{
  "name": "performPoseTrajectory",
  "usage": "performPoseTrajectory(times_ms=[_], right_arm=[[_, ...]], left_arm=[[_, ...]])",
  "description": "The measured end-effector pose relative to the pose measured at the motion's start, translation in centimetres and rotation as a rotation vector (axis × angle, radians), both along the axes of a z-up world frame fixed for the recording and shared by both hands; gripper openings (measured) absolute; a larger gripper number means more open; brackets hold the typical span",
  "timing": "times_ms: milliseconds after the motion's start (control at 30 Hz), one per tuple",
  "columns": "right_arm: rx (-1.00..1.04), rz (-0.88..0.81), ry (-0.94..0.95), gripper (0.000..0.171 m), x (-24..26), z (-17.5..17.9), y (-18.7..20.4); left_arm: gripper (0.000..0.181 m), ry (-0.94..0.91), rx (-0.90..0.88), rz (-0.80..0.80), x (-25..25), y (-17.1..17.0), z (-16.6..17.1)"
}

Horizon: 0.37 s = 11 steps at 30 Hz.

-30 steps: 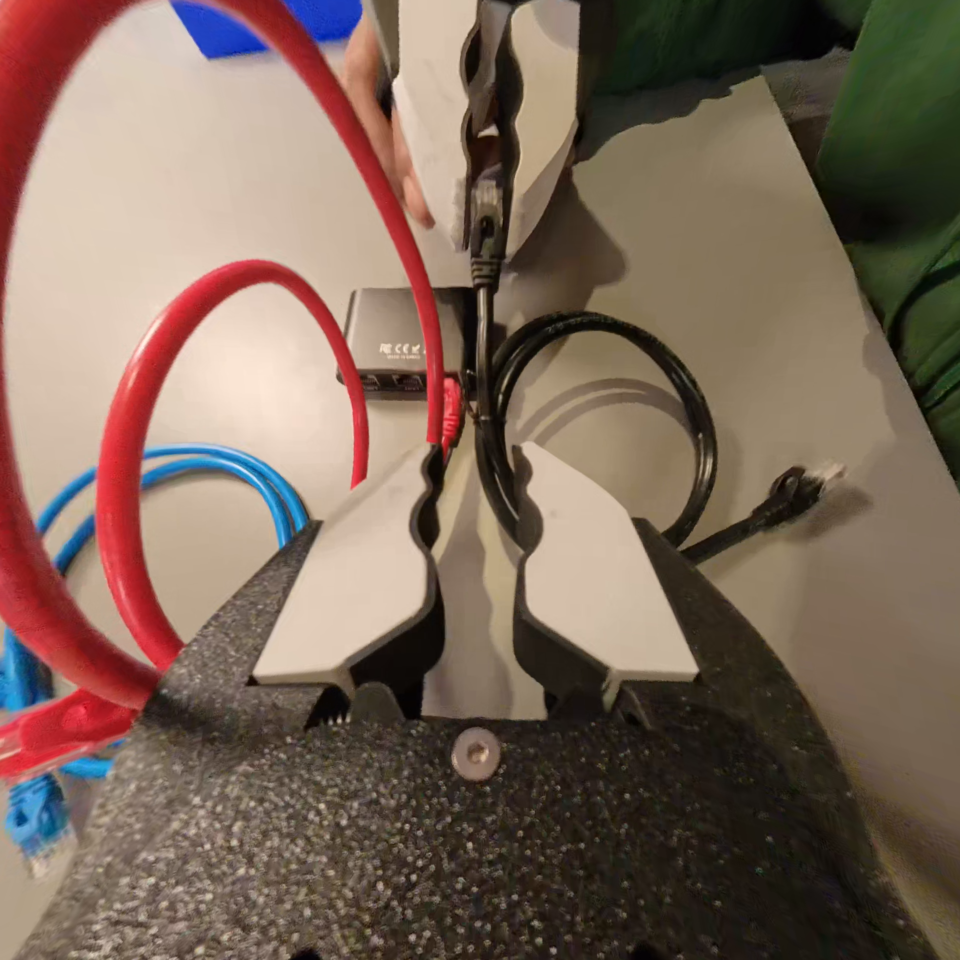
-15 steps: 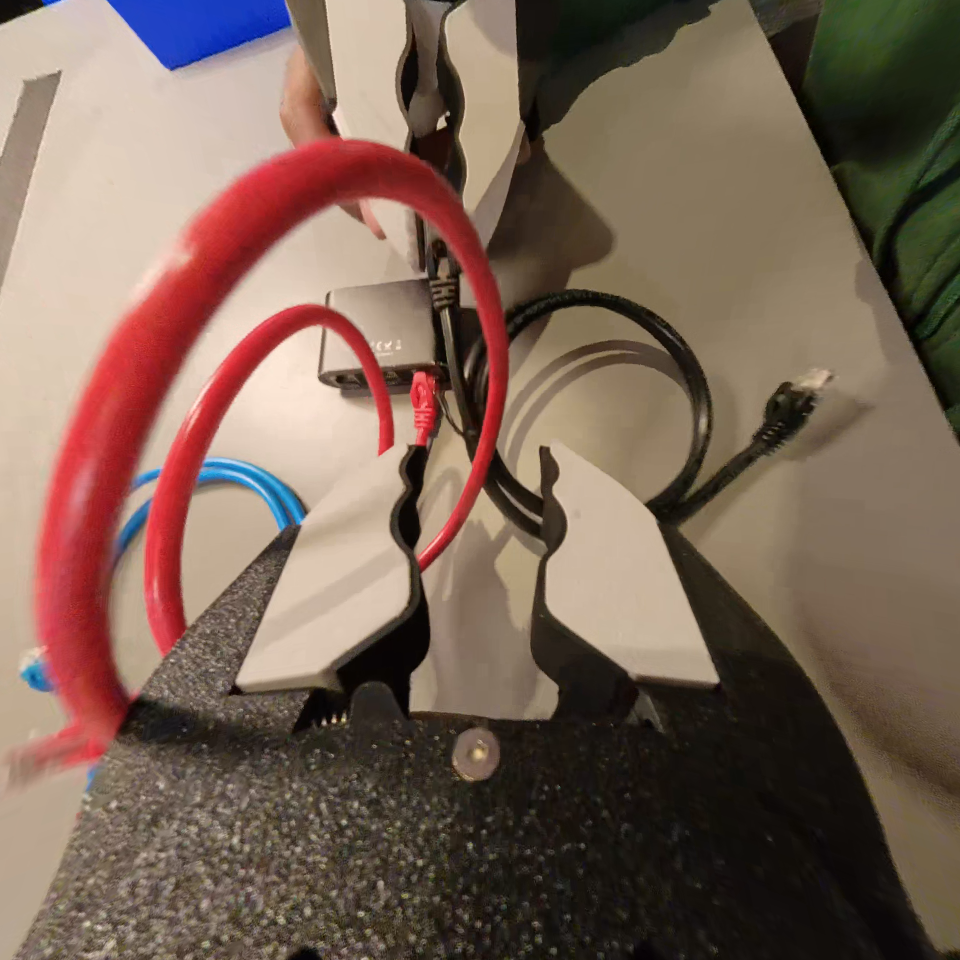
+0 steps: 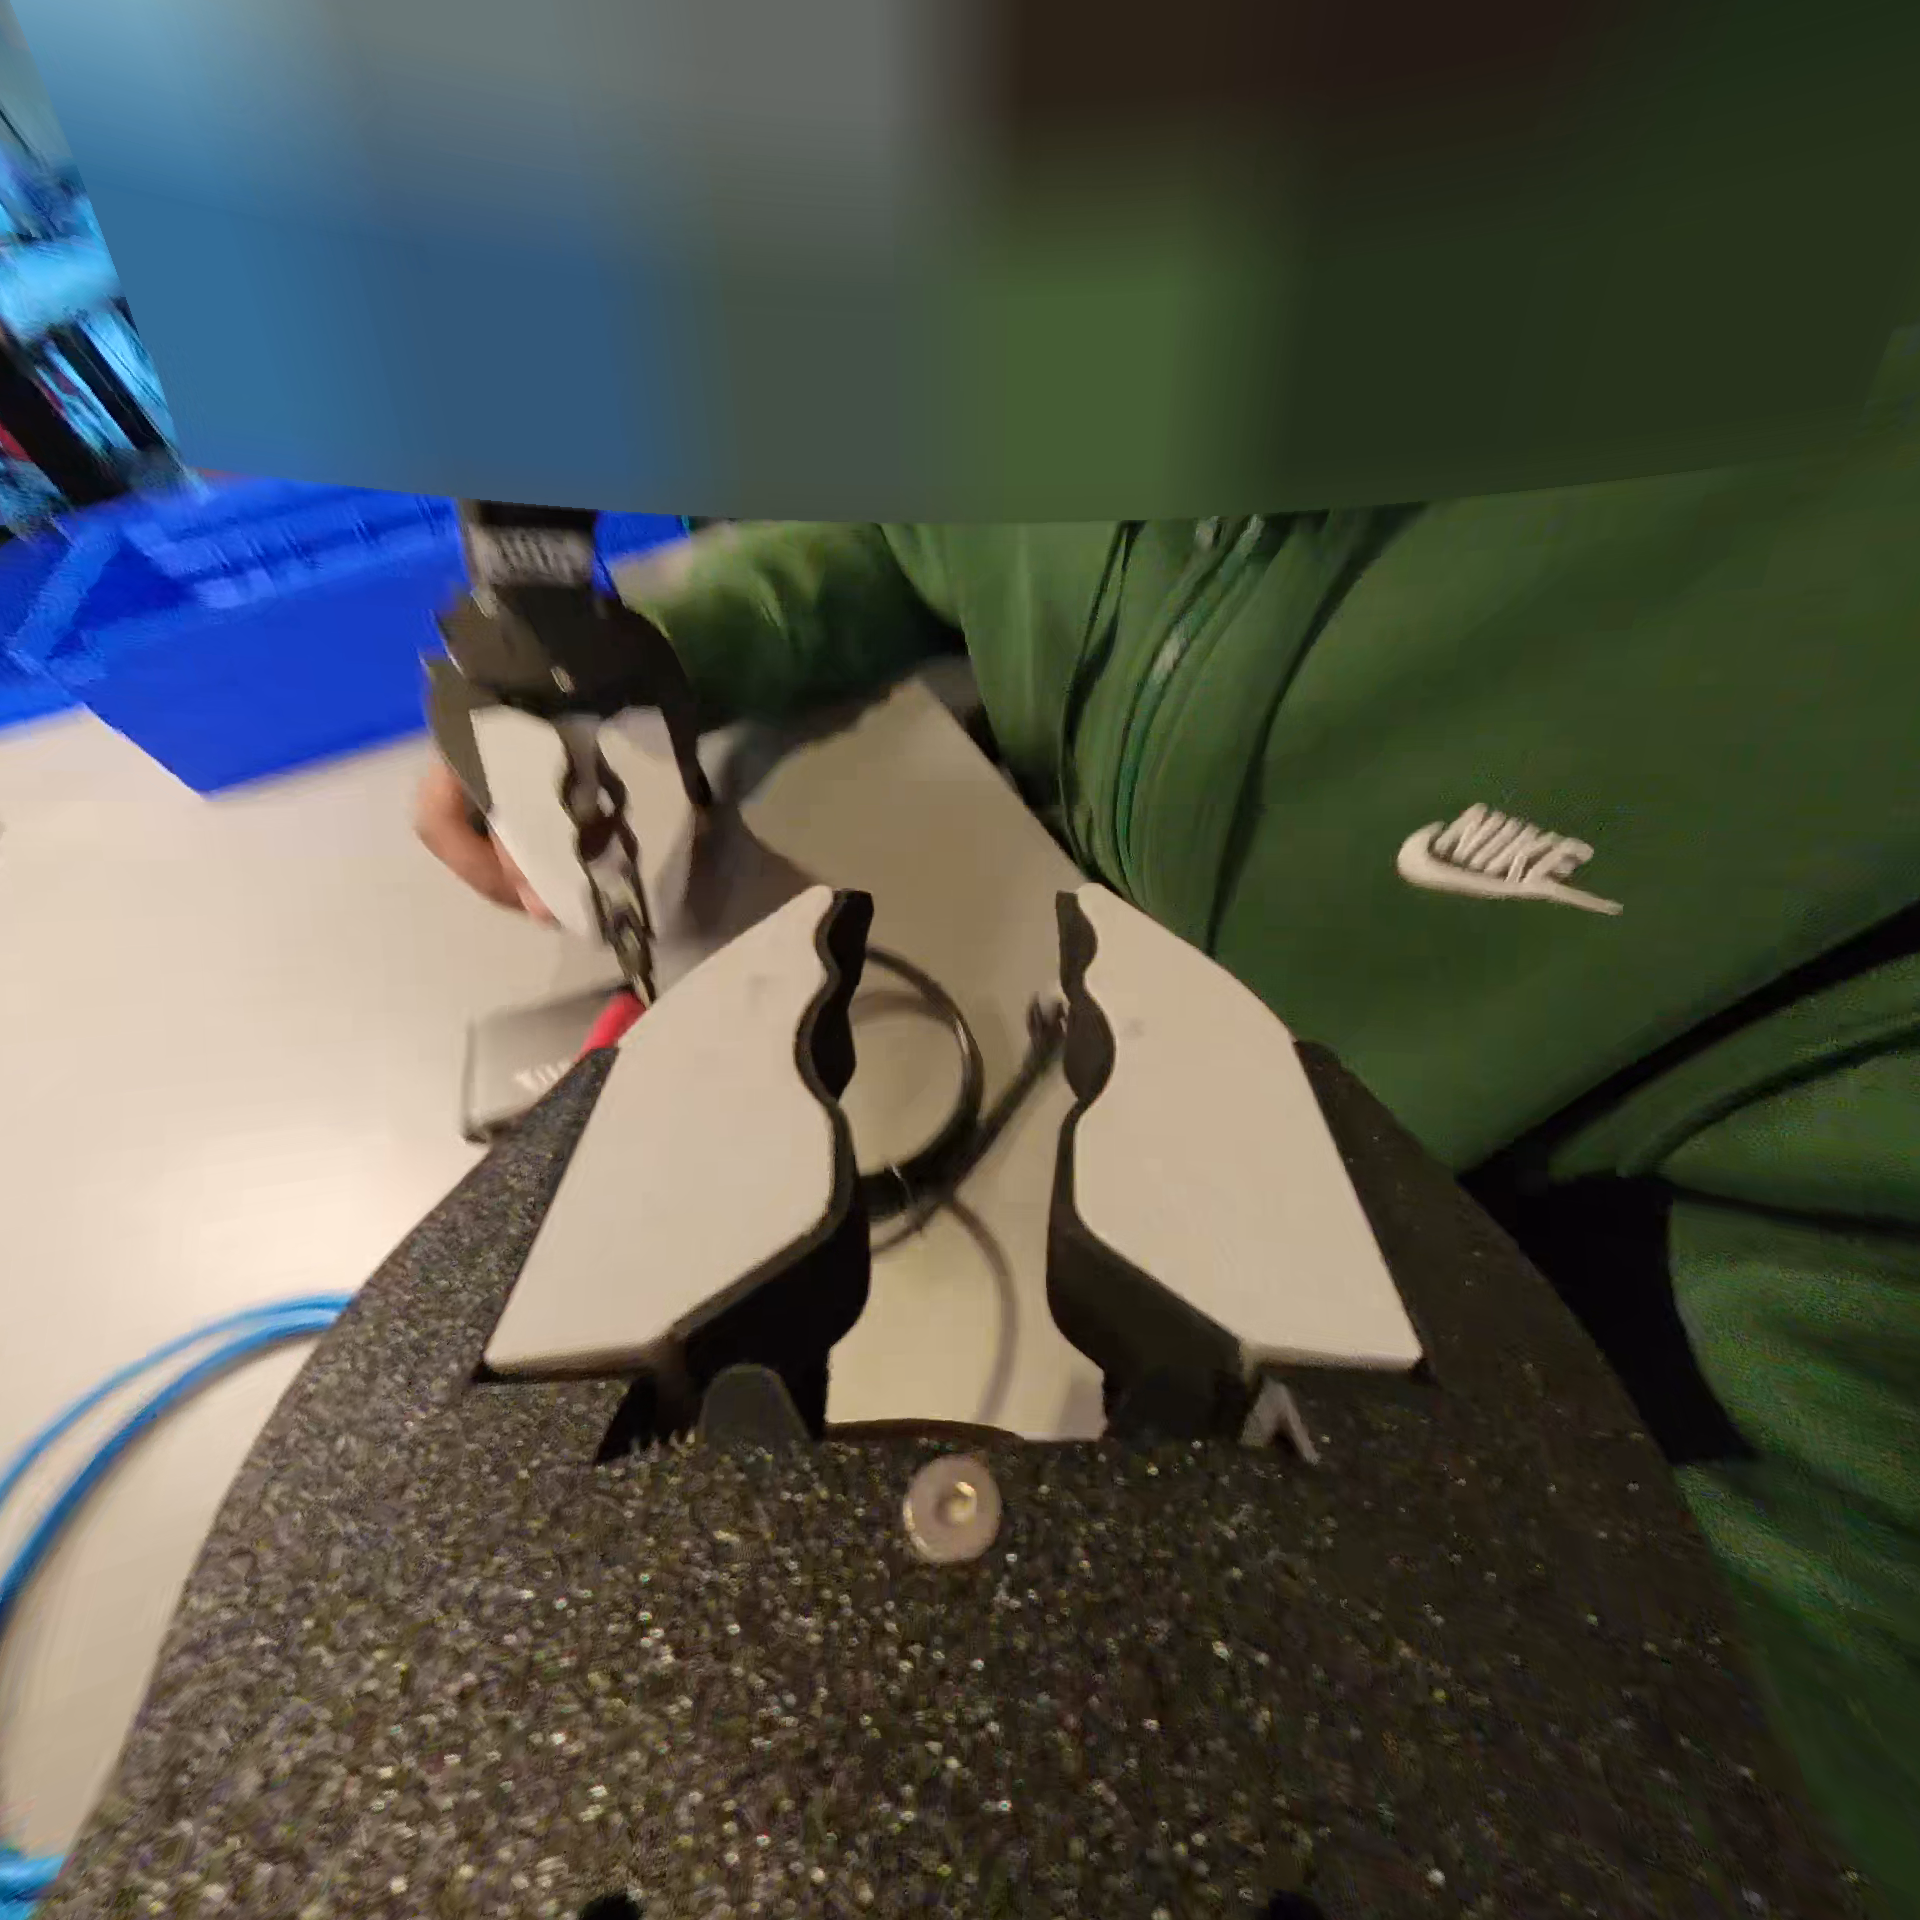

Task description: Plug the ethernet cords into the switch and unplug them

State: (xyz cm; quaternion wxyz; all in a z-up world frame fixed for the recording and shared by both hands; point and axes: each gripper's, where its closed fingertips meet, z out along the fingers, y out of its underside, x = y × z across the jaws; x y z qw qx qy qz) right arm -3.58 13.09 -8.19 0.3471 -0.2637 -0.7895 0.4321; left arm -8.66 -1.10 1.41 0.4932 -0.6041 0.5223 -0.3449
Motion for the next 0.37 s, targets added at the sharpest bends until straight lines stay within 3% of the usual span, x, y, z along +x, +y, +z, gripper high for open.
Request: performPoseTrajectory(times_ms=[100, 167, 267, 367], right_arm=[[0.007, 0.001, 0.003, 0.013, 0.0, -0.1, 0.0], [0.021, -0.002, 0.003, 0.013, 0.0, -0.2, 0.1], [0.028, -0.003, 0.006, 0.013, -0.1, -0.3, 0.0], [0.027, -0.004, 0.023, 0.013, -0.2, 0.1, -0.2]], left_arm=[[0.037, -0.151, 0.099, 0.087, -0.5, 0.9, 4.2], [0.037, -0.174, 0.092, 0.234, -0.9, 3.6, 5.7], [0.037, -0.054, 0.015, 0.427, -0.7, 8.3, 5.4], [0.04, 0.127, -0.085, 0.416, 2.1, 11.3, 3.1]])
